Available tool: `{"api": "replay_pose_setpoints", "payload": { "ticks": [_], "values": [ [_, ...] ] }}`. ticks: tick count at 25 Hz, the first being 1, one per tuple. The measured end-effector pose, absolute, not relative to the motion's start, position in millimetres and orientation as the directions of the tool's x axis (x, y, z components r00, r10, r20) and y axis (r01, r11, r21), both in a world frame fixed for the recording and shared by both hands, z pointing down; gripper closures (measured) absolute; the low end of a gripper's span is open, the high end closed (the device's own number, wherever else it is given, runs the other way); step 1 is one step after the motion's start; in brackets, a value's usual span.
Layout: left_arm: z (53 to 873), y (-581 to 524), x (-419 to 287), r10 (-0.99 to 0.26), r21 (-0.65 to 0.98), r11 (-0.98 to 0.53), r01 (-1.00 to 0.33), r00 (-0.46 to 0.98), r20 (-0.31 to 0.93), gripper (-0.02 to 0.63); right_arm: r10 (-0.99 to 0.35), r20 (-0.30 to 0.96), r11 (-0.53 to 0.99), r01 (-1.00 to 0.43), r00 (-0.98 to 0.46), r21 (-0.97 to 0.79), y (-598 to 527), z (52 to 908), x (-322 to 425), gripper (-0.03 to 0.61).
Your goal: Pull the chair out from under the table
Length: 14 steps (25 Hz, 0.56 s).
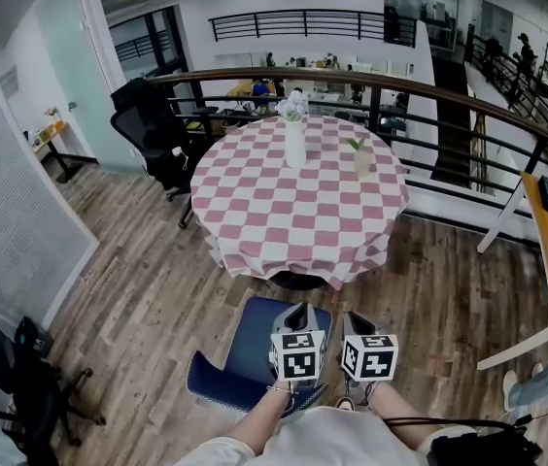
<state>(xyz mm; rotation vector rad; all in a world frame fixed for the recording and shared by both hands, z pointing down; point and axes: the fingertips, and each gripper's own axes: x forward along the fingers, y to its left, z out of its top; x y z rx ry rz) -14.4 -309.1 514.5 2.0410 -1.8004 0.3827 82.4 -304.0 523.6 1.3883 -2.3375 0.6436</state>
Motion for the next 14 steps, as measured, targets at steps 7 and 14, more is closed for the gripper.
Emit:
{"api": "replay_pose_setpoints", "payload": {
  "ticks": [7,14],
  "values": [
    [521,-310,-12,-0.873,0.109,-0.105,-0.988,0.144,0.466,0.611,-0.717,0.525,0.403,-0.888,-0.458,-0.222,-305,531,87,0.561],
    [532,-307,-17,-0.857,0.111,-0.091,-0.990,0.135,0.497,0.611,-0.712,0.539,0.393,-0.892,-0.450,-0.225,-303,535,88,0.561]
  ]
}}
